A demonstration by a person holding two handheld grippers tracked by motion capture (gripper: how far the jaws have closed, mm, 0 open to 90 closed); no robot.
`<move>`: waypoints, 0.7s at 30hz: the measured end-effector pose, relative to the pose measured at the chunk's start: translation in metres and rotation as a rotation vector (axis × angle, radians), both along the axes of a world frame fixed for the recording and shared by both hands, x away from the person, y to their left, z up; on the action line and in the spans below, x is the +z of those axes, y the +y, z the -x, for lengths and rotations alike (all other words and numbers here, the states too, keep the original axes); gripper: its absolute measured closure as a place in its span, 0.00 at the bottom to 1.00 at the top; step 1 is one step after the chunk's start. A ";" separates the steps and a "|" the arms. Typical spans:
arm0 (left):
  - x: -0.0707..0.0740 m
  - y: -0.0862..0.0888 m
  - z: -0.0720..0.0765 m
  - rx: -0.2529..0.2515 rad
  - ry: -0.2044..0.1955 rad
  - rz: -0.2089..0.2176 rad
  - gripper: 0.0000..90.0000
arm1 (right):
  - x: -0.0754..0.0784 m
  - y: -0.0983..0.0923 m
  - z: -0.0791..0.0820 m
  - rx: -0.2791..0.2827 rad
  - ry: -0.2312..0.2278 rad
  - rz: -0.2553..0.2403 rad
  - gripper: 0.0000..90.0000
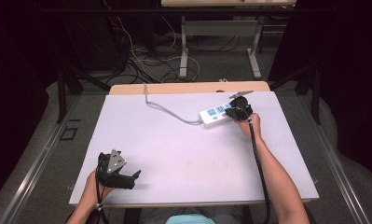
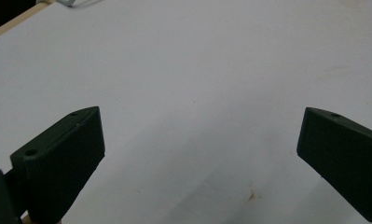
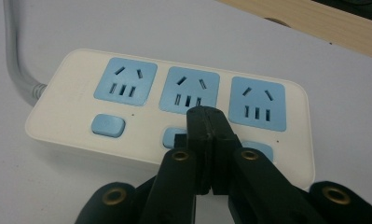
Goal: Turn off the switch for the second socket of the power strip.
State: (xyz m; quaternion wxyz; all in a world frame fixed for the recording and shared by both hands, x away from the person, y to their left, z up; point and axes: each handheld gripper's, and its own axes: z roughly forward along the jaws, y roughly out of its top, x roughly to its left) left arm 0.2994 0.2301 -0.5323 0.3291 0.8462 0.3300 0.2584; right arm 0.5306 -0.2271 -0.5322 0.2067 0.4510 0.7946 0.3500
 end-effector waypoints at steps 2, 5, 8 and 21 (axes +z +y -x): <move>0.000 0.000 0.000 0.002 0.002 0.002 0.01 | 0.000 -0.001 0.000 0.002 0.004 -0.007 1.00; 0.000 0.000 0.000 0.001 0.000 0.000 0.01 | 0.002 -0.001 0.001 0.002 -0.006 -0.010 1.00; 0.000 0.000 0.000 0.001 -0.004 0.003 0.01 | 0.006 -0.001 0.002 0.009 -0.012 -0.020 1.00; 0.001 0.001 0.001 0.001 0.001 0.002 0.01 | 0.017 0.000 0.009 0.026 -0.015 -0.031 0.89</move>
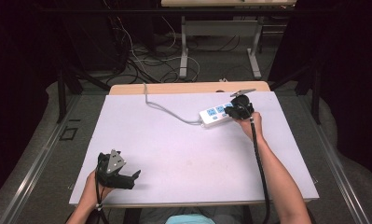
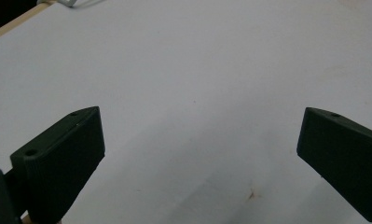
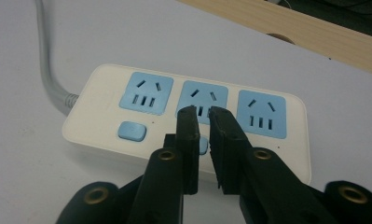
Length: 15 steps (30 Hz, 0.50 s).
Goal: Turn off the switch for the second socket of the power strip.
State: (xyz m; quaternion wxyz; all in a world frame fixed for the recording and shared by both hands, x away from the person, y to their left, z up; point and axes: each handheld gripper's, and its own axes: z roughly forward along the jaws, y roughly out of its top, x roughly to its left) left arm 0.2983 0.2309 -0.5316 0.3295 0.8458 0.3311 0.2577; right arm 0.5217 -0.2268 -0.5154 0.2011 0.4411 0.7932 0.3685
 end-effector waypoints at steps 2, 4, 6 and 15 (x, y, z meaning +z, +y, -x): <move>0.000 0.000 0.000 0.000 -0.003 0.001 0.01 | 0.002 0.000 0.001 0.008 0.000 -0.007 0.84; 0.000 0.000 0.000 0.000 -0.003 0.000 0.01 | 0.004 0.000 0.003 0.015 0.008 -0.014 0.78; 0.000 0.000 0.000 0.001 -0.002 -0.002 0.01 | 0.006 -0.001 0.005 0.028 0.014 -0.027 0.69; 0.000 0.000 0.001 0.008 -0.003 0.003 0.01 | 0.016 -0.003 0.014 0.074 0.032 -0.053 0.28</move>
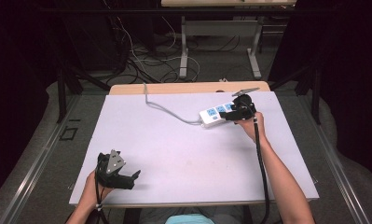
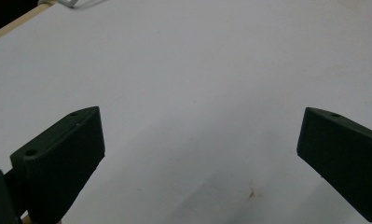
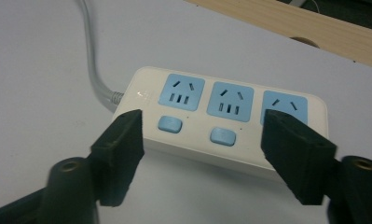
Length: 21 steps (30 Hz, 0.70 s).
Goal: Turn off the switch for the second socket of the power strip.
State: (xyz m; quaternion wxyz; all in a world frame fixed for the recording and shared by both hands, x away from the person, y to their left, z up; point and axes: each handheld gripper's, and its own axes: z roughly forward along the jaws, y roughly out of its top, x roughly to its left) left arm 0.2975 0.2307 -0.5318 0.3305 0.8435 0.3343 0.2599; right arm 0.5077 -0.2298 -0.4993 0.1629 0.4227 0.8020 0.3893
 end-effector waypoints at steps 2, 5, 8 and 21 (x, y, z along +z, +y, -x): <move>0.000 0.000 0.000 0.000 -0.001 -0.002 0.01 | 0.001 0.000 0.002 0.010 0.009 -0.007 0.21; 0.000 0.000 0.000 0.000 0.000 -0.003 0.01 | 0.004 -0.001 0.006 0.024 0.012 -0.013 0.15; 0.000 0.000 0.000 0.003 -0.001 0.000 0.01 | 0.005 -0.002 0.009 0.035 0.010 -0.011 0.06; 0.001 0.001 0.000 0.000 -0.002 -0.005 0.01 | 0.018 -0.004 0.032 0.070 -0.014 -0.022 0.00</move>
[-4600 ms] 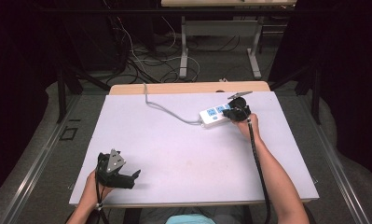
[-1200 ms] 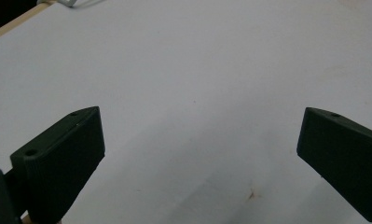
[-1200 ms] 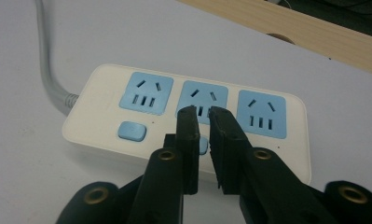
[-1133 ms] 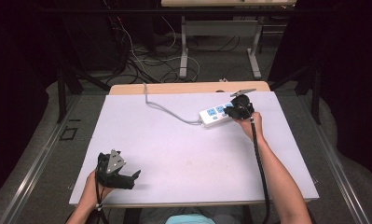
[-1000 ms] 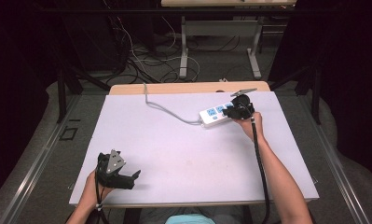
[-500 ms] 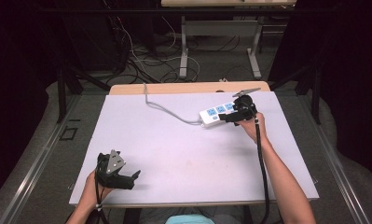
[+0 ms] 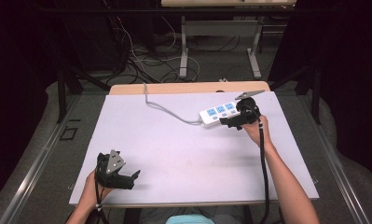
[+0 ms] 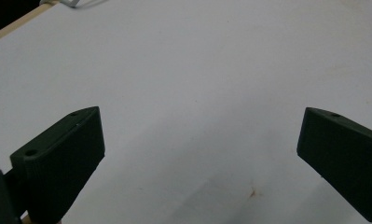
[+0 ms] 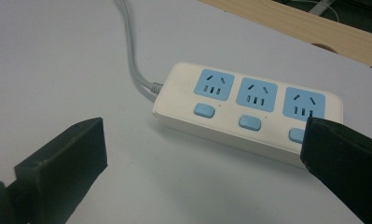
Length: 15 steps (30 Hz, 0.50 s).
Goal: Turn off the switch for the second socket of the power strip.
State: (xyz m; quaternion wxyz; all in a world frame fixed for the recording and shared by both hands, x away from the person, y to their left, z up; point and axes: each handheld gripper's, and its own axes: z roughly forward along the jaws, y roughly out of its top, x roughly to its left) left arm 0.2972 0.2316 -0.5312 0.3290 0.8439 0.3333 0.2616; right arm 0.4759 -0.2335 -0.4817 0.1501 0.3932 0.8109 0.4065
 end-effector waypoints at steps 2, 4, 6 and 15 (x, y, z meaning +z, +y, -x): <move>0.000 0.000 0.000 0.000 -0.001 0.000 0.01 | 0.002 0.000 0.005 0.001 0.006 -0.003 0.00; 0.000 0.000 0.000 -0.001 -0.001 0.000 0.01 | 0.003 -0.001 0.010 0.013 -0.019 0.001 0.00; 0.000 0.000 0.000 0.000 0.000 0.000 0.01 | 0.006 -0.001 0.017 0.016 -0.015 -0.007 0.00; 0.000 0.000 0.000 -0.003 0.000 0.000 0.00 | 0.011 0.000 0.045 0.047 -0.046 0.000 0.00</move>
